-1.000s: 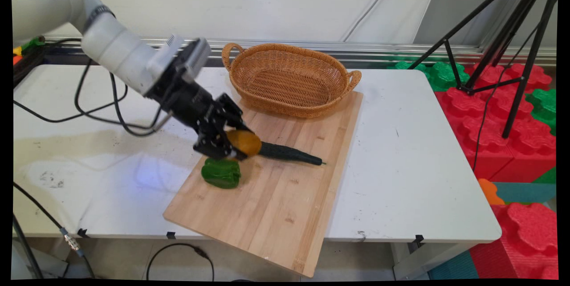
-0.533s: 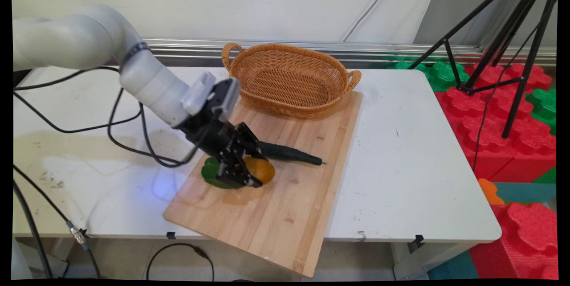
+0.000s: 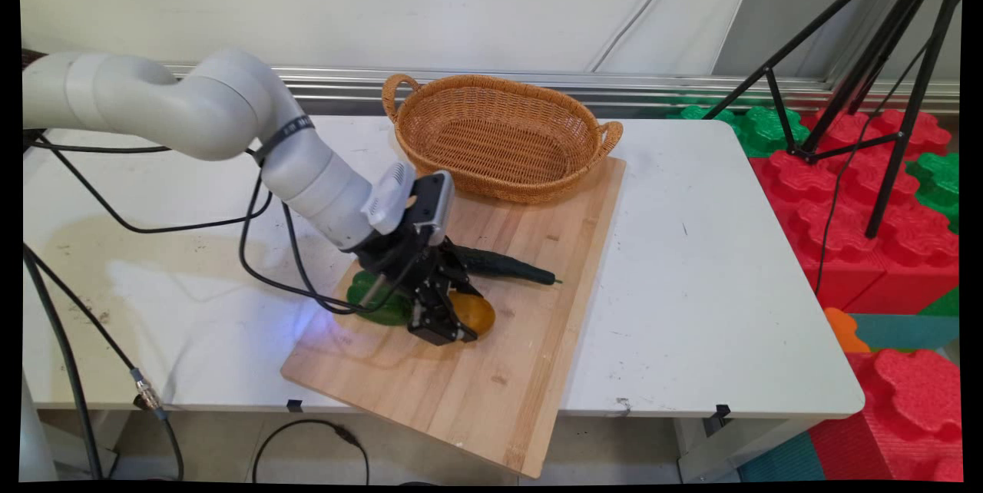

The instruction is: Place the picked object on the cutting board

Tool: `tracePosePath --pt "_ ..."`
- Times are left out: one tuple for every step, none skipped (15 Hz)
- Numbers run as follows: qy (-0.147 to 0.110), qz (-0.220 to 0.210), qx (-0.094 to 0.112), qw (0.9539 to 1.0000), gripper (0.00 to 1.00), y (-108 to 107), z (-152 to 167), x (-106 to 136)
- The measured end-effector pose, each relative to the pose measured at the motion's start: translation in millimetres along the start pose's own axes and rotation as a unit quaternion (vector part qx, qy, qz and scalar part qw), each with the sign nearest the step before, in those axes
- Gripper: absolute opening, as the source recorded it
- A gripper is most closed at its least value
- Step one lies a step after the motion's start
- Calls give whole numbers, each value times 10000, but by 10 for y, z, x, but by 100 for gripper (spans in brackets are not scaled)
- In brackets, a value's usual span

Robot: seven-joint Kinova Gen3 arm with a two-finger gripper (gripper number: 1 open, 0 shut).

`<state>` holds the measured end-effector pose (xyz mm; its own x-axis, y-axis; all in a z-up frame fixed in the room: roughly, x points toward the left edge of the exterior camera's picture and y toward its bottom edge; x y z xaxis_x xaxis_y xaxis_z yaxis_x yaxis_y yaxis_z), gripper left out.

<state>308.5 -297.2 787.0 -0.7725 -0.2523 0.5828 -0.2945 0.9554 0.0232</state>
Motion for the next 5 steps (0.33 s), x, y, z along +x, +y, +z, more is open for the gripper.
tracePosePath --pt "1 -16 17 10000 0 -4 38 10" --pt "8 -29 30 10000 0 -6 76 21" --pt "19 -40 45 10000 100 -10 106 33" --pt "28 -48 59 10000 100 -13 128 43" --pt "42 -60 86 9999 100 -22 144 52"
